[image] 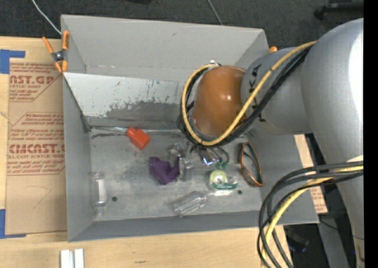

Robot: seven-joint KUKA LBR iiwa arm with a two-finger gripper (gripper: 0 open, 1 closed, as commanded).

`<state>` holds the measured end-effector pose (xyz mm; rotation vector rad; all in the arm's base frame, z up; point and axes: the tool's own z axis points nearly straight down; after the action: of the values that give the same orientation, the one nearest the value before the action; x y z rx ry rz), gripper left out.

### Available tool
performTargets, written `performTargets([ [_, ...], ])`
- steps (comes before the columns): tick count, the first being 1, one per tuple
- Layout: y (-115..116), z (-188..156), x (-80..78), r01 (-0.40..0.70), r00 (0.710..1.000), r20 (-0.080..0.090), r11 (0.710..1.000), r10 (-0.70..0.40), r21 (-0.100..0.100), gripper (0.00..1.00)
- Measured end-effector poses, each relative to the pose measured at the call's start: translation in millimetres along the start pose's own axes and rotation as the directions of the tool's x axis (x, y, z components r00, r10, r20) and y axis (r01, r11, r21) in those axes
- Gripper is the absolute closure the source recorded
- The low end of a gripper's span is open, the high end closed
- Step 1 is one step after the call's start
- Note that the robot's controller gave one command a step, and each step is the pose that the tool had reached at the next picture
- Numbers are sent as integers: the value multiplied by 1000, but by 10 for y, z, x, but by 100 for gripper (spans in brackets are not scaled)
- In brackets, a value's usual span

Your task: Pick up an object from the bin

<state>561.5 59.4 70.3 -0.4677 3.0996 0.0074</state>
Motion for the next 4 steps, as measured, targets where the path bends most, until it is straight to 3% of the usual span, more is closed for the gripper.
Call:
performTargets([
  [2, 86, -185, 140, 2, 1000, 1, 1000, -2, -1, 100],
  [3, 197, 9, 154, -7, 1000, 3, 1000, 7, -2, 100],
  [4, 77, -66, 153, -9, 1000, 3, 1000, 9, -1, 100],
])
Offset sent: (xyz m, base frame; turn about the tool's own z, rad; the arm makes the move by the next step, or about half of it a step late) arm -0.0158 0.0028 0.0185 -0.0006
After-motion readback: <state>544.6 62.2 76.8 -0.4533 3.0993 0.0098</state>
